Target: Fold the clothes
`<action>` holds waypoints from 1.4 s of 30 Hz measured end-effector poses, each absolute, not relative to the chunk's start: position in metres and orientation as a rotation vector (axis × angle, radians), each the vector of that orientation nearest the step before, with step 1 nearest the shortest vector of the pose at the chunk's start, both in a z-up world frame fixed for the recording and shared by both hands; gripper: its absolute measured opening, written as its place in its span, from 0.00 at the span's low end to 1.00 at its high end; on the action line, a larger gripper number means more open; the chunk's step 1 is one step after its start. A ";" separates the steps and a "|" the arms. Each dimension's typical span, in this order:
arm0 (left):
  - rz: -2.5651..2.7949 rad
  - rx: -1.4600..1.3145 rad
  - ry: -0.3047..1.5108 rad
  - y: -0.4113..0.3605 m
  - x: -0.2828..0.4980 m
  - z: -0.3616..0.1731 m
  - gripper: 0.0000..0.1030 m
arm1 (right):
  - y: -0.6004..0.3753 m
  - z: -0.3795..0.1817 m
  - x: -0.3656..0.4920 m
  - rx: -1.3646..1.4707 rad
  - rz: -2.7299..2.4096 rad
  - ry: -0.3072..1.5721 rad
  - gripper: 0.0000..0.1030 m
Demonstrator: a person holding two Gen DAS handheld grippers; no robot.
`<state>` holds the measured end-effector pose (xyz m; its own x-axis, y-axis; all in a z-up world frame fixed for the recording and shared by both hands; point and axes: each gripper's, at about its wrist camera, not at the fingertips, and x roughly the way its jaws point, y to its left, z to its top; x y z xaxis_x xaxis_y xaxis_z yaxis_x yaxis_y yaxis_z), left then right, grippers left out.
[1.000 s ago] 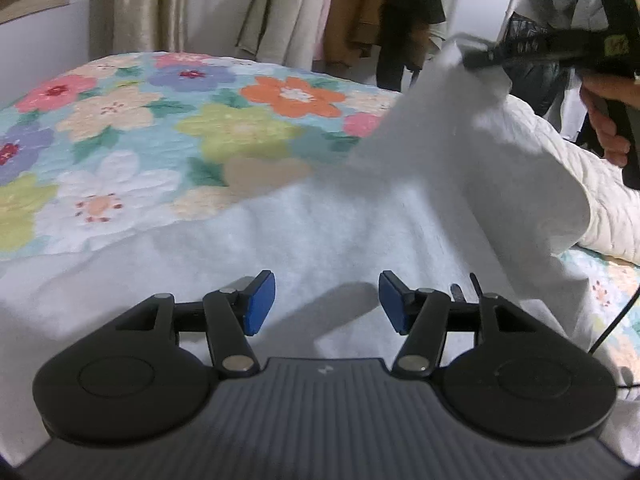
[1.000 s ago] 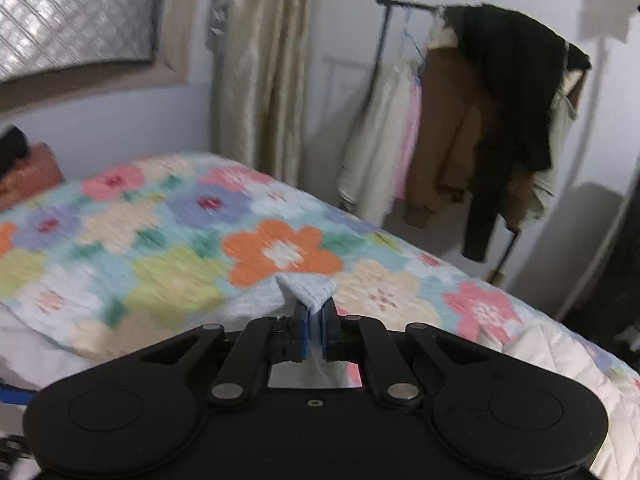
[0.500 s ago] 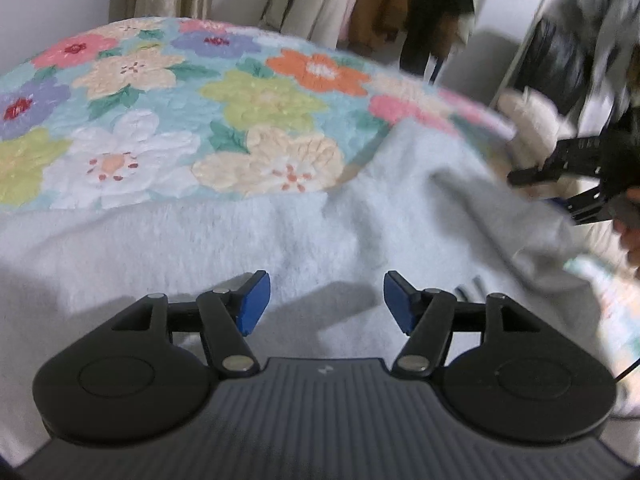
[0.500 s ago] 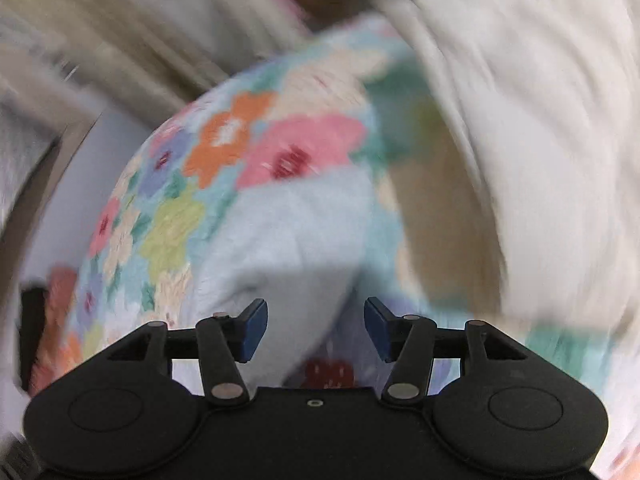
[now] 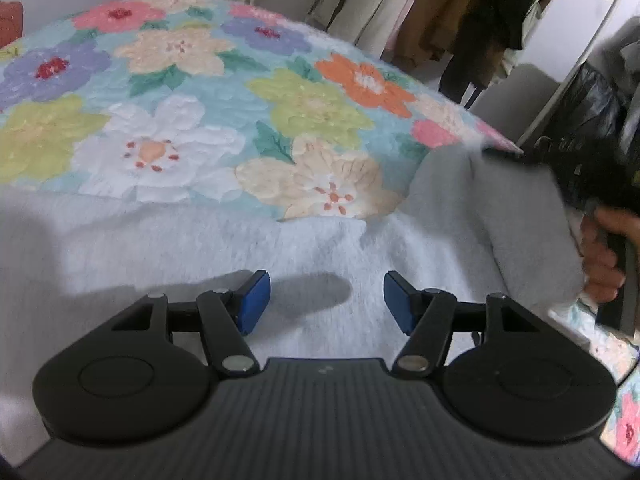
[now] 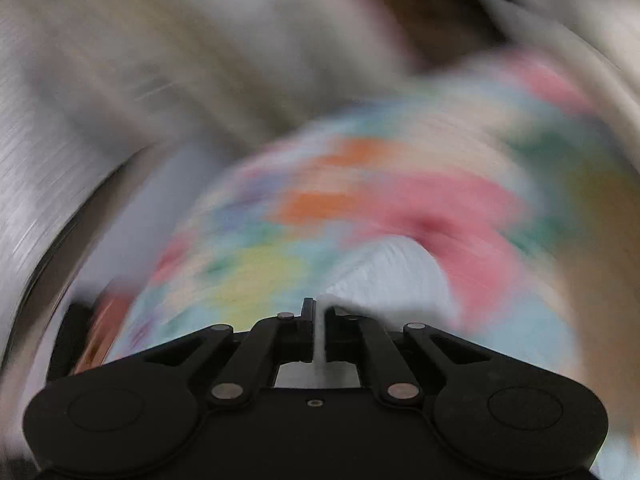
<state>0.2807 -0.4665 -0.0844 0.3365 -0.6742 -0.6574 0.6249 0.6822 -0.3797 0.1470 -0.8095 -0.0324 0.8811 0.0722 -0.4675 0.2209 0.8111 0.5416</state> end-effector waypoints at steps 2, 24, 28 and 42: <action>-0.847 -0.080 0.854 -0.452 0.279 -0.078 0.60 | -0.783 0.002 0.147 0.444 0.146 0.445 0.04; -0.826 0.019 0.854 -0.433 0.205 -0.089 0.60 | -0.835 -0.030 0.082 0.623 -0.380 0.633 0.52; -0.827 0.033 0.895 -0.432 0.178 -0.089 0.60 | -0.823 -0.031 0.052 0.691 -0.343 0.635 0.52; -0.918 0.157 0.968 -0.408 0.070 -0.073 0.60 | -0.727 -0.034 -0.099 0.590 -0.255 0.761 0.52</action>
